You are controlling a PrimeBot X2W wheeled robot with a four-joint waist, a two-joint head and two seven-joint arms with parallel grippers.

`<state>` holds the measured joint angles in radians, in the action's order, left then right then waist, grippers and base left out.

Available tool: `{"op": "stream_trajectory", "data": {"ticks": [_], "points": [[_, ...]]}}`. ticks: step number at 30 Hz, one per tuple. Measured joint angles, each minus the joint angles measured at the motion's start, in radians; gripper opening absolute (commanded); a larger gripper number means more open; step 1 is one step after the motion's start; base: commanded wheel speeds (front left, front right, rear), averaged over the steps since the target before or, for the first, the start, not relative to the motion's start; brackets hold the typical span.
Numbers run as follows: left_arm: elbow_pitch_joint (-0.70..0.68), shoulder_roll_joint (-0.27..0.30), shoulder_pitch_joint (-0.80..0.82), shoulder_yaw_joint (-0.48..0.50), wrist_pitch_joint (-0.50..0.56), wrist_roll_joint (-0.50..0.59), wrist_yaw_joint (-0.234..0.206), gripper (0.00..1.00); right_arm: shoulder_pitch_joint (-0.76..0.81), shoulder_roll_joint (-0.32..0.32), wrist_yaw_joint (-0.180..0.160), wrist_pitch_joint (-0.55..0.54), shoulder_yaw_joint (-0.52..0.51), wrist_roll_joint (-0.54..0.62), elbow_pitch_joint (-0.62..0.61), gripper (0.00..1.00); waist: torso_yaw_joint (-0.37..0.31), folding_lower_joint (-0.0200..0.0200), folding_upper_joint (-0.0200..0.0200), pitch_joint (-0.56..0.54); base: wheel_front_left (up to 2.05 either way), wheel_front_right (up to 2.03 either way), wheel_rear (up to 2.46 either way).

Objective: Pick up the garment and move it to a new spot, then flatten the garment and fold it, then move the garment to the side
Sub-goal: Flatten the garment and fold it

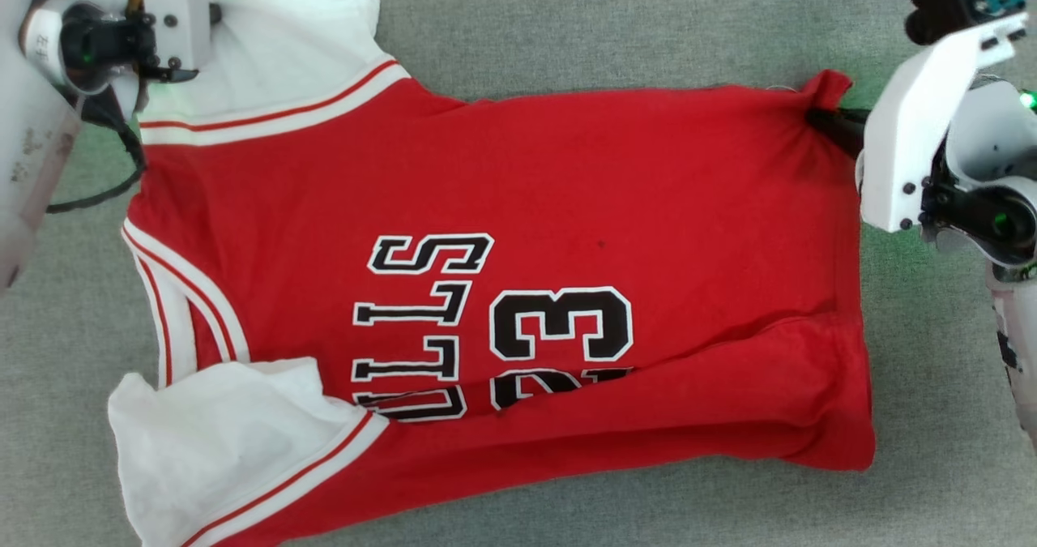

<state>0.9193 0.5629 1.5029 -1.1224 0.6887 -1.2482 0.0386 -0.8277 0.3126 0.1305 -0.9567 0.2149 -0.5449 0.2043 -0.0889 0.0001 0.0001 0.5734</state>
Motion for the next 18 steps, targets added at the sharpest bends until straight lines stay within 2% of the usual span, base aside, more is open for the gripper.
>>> {"op": "stream_trajectory", "data": {"ticks": [4,7,11,18], "points": [[0.021,-0.016,0.001,-0.002,-0.014,0.0,0.016,0.0,-0.023,-0.009,0.0,-0.058,-0.005,0.001,0.008,0.0,0.003,-0.0001,0.0,-0.009,0.0,0.0,0.0],[0.032,-0.028,-0.004,-0.001,-0.034,0.0,0.032,0.0,-0.023,-0.012,0.0,-0.063,-0.013,0.001,0.009,0.0,0.008,-0.0001,0.0,-0.02,0.0,0.0,0.0],[0.033,-0.049,-0.01,0.004,-0.074,-0.004,0.055,0.0,-0.02,-0.013,0.0,-0.031,-0.013,-0.001,-0.004,0.0,0.021,-0.0001,0.0,-0.04,0.0,0.0,0.0],[0.012,-0.044,-0.012,0.007,-0.13,-0.005,0.081,0.0,0.047,0.043,0.0,0.038,-0.008,-0.043,-0.039,0.0,0.056,-0.0001,0.0,-0.092,0.0,0.0,0.0]]}}
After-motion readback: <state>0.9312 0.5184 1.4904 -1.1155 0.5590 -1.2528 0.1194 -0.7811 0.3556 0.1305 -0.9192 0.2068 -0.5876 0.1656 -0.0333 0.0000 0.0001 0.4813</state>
